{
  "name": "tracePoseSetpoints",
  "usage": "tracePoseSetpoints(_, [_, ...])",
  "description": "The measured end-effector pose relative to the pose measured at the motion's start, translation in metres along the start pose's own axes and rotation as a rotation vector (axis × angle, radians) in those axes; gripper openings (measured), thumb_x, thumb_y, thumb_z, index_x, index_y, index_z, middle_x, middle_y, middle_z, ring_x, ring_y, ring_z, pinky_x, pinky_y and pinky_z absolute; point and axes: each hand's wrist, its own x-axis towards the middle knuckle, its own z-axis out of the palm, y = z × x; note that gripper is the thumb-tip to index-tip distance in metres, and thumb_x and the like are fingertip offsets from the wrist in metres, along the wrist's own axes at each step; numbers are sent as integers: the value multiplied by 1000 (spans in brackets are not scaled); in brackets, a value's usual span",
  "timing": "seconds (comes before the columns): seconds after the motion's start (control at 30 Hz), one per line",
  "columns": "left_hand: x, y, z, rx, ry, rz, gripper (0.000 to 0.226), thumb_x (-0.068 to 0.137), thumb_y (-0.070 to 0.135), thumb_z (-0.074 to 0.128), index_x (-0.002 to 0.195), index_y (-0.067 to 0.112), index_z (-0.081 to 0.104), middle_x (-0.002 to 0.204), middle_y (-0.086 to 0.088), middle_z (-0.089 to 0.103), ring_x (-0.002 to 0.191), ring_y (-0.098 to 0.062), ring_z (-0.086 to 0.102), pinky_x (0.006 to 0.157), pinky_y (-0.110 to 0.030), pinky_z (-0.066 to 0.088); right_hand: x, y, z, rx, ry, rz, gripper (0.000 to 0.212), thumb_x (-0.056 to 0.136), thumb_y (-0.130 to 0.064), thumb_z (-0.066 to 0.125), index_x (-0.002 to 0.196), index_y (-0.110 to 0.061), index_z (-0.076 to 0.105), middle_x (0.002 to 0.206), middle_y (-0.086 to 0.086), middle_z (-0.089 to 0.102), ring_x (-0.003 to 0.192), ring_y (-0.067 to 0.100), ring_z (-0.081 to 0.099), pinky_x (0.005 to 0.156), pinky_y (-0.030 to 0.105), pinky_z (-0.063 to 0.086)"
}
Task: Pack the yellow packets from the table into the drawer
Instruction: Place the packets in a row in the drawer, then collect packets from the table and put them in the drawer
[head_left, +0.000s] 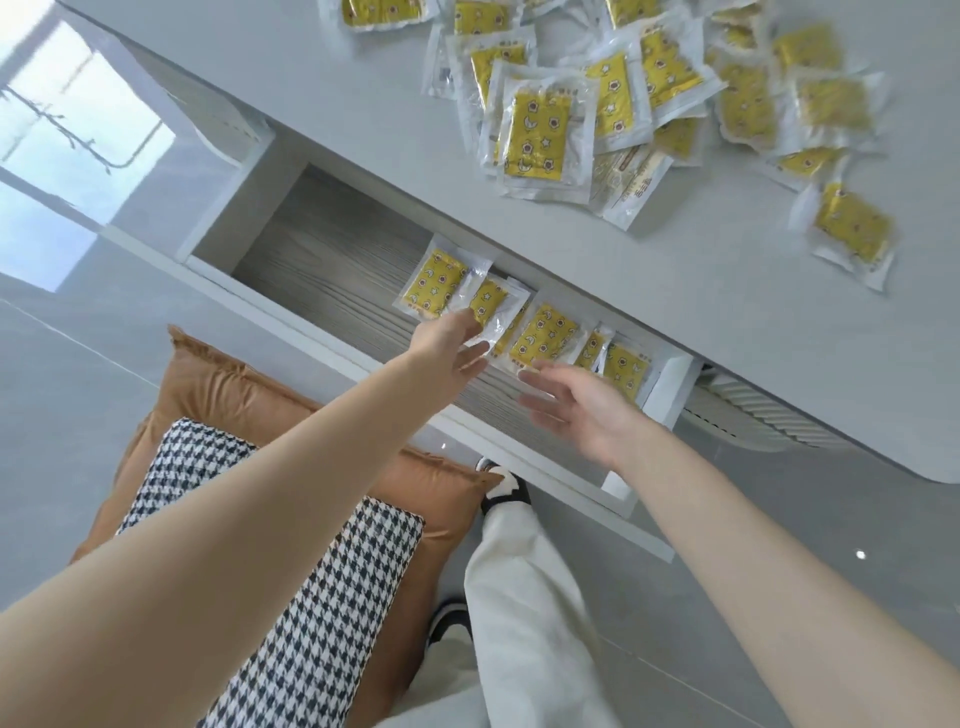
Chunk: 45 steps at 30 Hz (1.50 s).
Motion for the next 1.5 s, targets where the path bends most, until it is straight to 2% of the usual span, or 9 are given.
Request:
tracePoseSetpoints(0.33, [-156, 36, -5, 223, -99, 257, 26, 99, 11, 44, 119, 17, 60, 114, -2, 64, 96, -20, 61, 95, -34, 50, -157, -40, -2, -56, 25, -302, 17, 97, -7, 48, 97, -17, 62, 96, 1, 69, 76, 18, 64, 72, 28, 49])
tracePoseSetpoints(0.43, [-224, 56, 3, 258, -140, 343, 26, 98, 9, 44, 117, 18, 61, 115, 0, 64, 98, -20, 62, 96, -36, 50, -224, -63, -8, -48, 20, -373, 16, 97, -7, 50, 100, -16, 62, 101, 1, 70, 79, 19, 65, 73, 28, 51])
tracePoseSetpoints(0.57, [-305, 79, 23, 290, -196, 430, 28, 97, 8, 44, 116, 19, 62, 114, 1, 65, 102, -21, 63, 80, -29, 51, -308, -92, -21, -62, 23, -471, 14, 96, -10, 52, 105, -16, 62, 104, 0, 71, 82, 19, 67, 77, 29, 51])
tracePoseSetpoints(0.83, [-456, 90, 76, 351, -319, 527, 31, 97, 10, 44, 122, 20, 60, 115, 3, 65, 107, -20, 64, 87, -30, 52, -459, -129, -75, -100, 94, -610, 20, 97, -11, 52, 114, -15, 61, 106, 0, 70, 85, 19, 66, 84, 32, 51])
tracePoseSetpoints(0.97, [-498, 75, 107, 330, -357, 548, 29, 96, 12, 48, 121, 20, 61, 117, 2, 65, 107, -20, 64, 88, -31, 53, -508, -137, -107, -153, 104, -663, 19, 96, -12, 52, 112, -16, 62, 106, -1, 71, 85, 19, 65, 88, 33, 50])
tracePoseSetpoints(1.1, [-527, 52, 138, 305, -397, 547, 28, 96, 11, 49, 121, 20, 60, 119, 2, 64, 105, -20, 63, 92, -32, 51, -545, -144, -149, -188, 115, -711, 17, 95, -13, 54, 108, -19, 63, 105, -3, 71, 85, 17, 66, 83, 29, 51])
tracePoseSetpoints(1.17, [-533, 38, 158, 303, -386, 556, 28, 97, 10, 48, 121, 19, 59, 120, 1, 63, 109, -21, 62, 94, -33, 50, -557, -150, -176, -200, 115, -723, 17, 95, -14, 54, 108, -20, 63, 107, -2, 71, 86, 17, 66, 81, 28, 52])
tracePoseSetpoints(1.33, [-541, -2, 211, 319, -355, 565, 28, 97, 12, 49, 122, 20, 59, 123, 2, 63, 109, -21, 62, 87, -32, 49, -576, -165, -248, -241, 101, -734, 17, 96, -15, 53, 110, -20, 61, 111, -3, 69, 86, 16, 64, 83, 28, 50])
tracePoseSetpoints(1.5, [-552, -33, 270, 258, -308, 586, 30, 96, 11, 49, 123, 17, 59, 121, 0, 63, 108, -23, 62, 95, -35, 49, -582, -191, -311, -319, 78, -739, 16, 96, -15, 53, 108, -22, 61, 111, -4, 69, 82, 14, 65, 82, 28, 50])
